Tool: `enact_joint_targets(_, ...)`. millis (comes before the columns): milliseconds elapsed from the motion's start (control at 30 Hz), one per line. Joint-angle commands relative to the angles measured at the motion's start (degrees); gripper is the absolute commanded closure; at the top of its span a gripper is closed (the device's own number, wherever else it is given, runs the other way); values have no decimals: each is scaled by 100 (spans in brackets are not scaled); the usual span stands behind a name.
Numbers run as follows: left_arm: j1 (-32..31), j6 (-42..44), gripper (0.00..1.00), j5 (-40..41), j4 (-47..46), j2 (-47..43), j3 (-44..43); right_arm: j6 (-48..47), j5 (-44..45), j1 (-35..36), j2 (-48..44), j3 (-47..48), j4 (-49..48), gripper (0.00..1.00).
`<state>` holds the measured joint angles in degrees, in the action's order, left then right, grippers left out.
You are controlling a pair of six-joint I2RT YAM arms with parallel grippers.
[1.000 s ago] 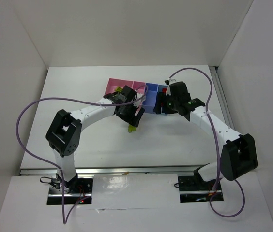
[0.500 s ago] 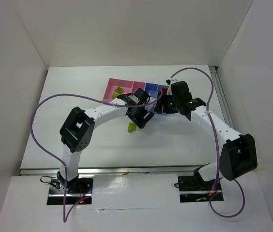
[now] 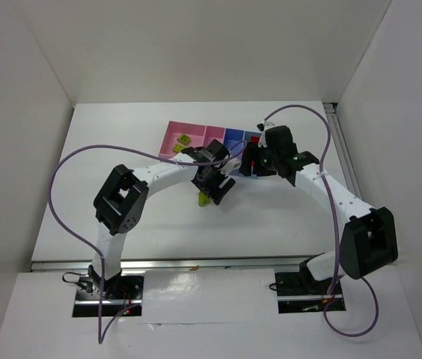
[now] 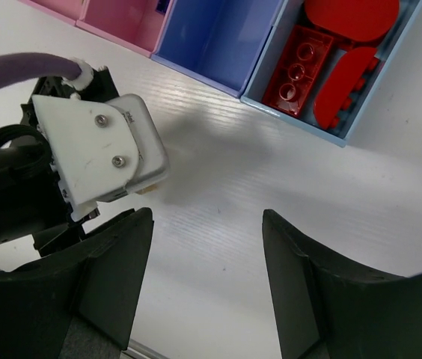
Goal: Sort the legos into containers by color
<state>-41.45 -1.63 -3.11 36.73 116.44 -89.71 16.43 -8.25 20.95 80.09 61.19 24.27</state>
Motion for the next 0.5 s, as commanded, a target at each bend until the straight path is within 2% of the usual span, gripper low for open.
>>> enact_joint_targets(0, -65, -206, 14, -233, 238, -42, 217, -61, -19, -47, -20, 69, -133, 33)
enact_joint_targets(300, -197, -681, 18, -365, -69, -350, 770, -61, -19, -47, -20, 16, -133, 33)
enact_joint_targets(467, -197, -1014, 27, 143, -368, -675, 1113, -61, -80, -47, -20, 16, -133, 33)
